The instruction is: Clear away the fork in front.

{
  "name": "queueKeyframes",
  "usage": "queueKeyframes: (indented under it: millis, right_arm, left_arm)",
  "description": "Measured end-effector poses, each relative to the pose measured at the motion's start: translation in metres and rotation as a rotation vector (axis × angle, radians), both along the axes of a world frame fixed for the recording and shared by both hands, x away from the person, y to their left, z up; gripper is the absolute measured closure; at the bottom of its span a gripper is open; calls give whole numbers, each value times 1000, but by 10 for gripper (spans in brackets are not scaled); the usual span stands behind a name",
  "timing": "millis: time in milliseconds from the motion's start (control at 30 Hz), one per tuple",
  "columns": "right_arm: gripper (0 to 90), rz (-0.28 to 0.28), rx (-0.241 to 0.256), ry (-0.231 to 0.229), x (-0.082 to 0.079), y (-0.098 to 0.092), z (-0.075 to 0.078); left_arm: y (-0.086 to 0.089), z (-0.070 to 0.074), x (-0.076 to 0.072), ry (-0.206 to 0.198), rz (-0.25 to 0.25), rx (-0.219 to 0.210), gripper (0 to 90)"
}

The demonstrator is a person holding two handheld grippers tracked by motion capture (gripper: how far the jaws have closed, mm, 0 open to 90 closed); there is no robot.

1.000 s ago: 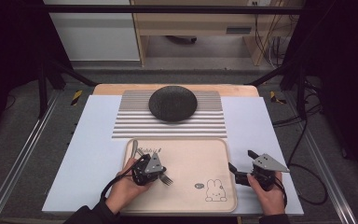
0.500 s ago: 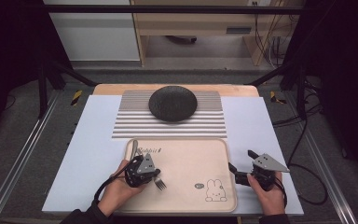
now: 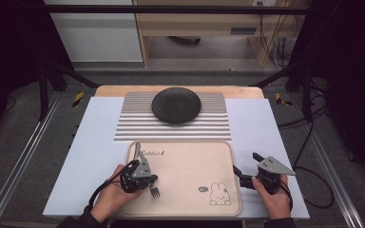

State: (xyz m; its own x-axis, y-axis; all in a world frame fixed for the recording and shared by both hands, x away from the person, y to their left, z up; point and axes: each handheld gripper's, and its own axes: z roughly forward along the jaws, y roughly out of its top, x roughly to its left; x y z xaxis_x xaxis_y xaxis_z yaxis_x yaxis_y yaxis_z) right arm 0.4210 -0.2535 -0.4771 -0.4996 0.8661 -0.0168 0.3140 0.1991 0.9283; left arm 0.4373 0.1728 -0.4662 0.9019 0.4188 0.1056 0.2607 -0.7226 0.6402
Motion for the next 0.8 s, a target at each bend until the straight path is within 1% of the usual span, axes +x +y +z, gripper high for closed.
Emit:
queueKeyframes:
  millis: [300, 800]
  right_arm:
    - [94, 0, 0, 0, 0, 0, 0]
    - [93, -2, 0, 2, 0, 0, -1]
  left_arm:
    - [13, 0, -1, 23, 6, -10, 900]
    - [31, 1, -3, 33, 15, -7, 900]
